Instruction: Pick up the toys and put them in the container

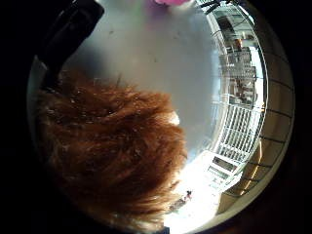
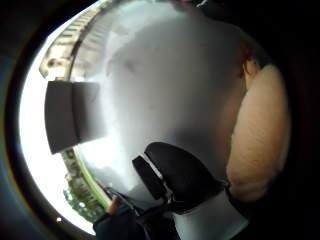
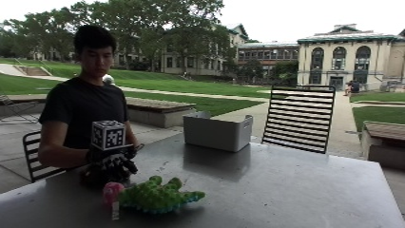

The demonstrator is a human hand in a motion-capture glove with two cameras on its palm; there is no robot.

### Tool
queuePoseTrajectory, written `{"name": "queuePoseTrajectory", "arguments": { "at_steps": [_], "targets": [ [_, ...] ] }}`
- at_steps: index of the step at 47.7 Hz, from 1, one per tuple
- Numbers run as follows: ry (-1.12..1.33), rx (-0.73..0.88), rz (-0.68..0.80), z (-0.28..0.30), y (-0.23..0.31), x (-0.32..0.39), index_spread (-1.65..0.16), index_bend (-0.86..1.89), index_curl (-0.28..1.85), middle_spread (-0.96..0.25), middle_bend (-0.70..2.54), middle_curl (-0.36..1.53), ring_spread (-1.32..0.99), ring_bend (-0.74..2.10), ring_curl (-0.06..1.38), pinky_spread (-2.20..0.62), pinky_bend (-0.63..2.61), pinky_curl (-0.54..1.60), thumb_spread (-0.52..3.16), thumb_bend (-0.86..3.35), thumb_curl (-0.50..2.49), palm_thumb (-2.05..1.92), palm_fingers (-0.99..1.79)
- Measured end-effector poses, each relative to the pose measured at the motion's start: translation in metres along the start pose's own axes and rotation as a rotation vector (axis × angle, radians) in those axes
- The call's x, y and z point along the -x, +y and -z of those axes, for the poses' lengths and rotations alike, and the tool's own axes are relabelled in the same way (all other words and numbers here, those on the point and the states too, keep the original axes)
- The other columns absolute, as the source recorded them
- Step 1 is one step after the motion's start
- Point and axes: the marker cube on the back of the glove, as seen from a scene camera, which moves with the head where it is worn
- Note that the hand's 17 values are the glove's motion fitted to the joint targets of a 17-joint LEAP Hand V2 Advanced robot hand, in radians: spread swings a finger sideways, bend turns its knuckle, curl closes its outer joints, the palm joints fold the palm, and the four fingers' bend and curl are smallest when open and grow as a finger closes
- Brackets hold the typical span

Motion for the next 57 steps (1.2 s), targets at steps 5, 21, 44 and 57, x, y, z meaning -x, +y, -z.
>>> {"name": "queuePoseTrajectory", "arguments": {
  "at_steps": [5, 21, 44, 57],
  "targets": [
    [-0.007, -0.065, -0.032, -0.004, 0.008, -0.002, -0.25, 0.24, 0.33, -0.13, 0.35, 0.49, -0.37, 0.64, 0.38, -0.27, 0.77, 0.35, 1.37, 0.23, 0.32, 0.47, 0.76],
    [-0.041, -0.349, -0.105, 0.001, 0.009, -0.009, -0.16, 0.58, 0.51, -0.22, 0.55, 0.58, -0.44, 0.78, 0.43, -0.45, 0.67, 0.34, 1.32, 0.26, 0.35, 0.62, 1.33],
    [-0.012, -0.399, -0.130, 0.012, 0.003, -0.008, 0.01, 1.02, 0.65, -0.18, 0.91, 0.63, -0.32, 1.05, 0.49, -0.48, 0.65, 0.36, 1.18, 0.13, 0.32, 0.59, 1.42],
    [-0.052, -0.238, -0.101, 0.034, -0.019, -0.011, 0.07, 1.05, 0.64, 0.06, 0.83, 0.56, -0.08, 1.05, 0.47, -0.42, 0.69, 0.37, 1.24, 0.25, 0.38, 0.82, 1.29]
  ]
}}
